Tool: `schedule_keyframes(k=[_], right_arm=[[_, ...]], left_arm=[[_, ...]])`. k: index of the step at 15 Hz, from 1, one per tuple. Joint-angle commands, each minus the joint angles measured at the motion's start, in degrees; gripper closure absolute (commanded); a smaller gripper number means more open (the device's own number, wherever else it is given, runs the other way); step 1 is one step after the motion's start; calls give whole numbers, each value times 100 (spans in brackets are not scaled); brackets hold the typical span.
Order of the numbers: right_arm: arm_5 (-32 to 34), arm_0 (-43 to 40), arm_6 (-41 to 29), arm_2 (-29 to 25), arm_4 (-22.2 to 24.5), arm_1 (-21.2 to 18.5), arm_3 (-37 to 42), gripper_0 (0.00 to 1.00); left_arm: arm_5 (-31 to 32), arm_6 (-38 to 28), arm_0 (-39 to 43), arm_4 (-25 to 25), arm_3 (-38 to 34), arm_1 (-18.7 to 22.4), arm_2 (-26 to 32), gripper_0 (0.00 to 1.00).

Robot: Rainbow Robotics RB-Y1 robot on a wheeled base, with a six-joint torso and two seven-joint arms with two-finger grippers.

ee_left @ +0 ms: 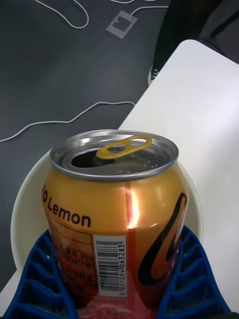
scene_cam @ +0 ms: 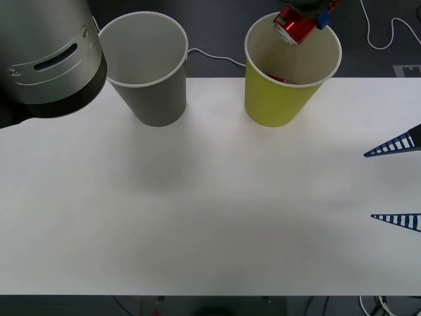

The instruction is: Put the can into the green bin and the plastic bottle into the gray bin

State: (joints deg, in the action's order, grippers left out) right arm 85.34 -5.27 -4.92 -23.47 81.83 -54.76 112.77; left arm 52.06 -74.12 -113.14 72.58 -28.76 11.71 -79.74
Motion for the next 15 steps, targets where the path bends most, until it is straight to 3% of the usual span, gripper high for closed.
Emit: schedule_keyframes(k=[1, 2, 3, 5, 11, 15], right_arm=[[0, 0, 0, 0, 0, 0, 0, 0], [0, 0, 0, 0, 0, 0, 0, 0], [0, 0, 0, 0, 0, 0, 0, 0], [0, 0, 0, 0, 0, 0, 0, 0], [0, 0, 0, 0, 0, 0, 0, 0], [0, 0, 0, 0, 0, 0, 0, 0]], left_arm=[[-3, -6, -6, -51, -7, -2, 2, 100], [-12, 3, 3, -69, -7, -2, 2, 99], [-20, 3, 3, -86, 2, -2, 2, 88], [-20, 12, 3, -113, -7, -2, 2, 0], [138, 179, -15, -253, -7, 24, -16, 0], [648, 944, -32, -886, -33, 499, 107, 0]])
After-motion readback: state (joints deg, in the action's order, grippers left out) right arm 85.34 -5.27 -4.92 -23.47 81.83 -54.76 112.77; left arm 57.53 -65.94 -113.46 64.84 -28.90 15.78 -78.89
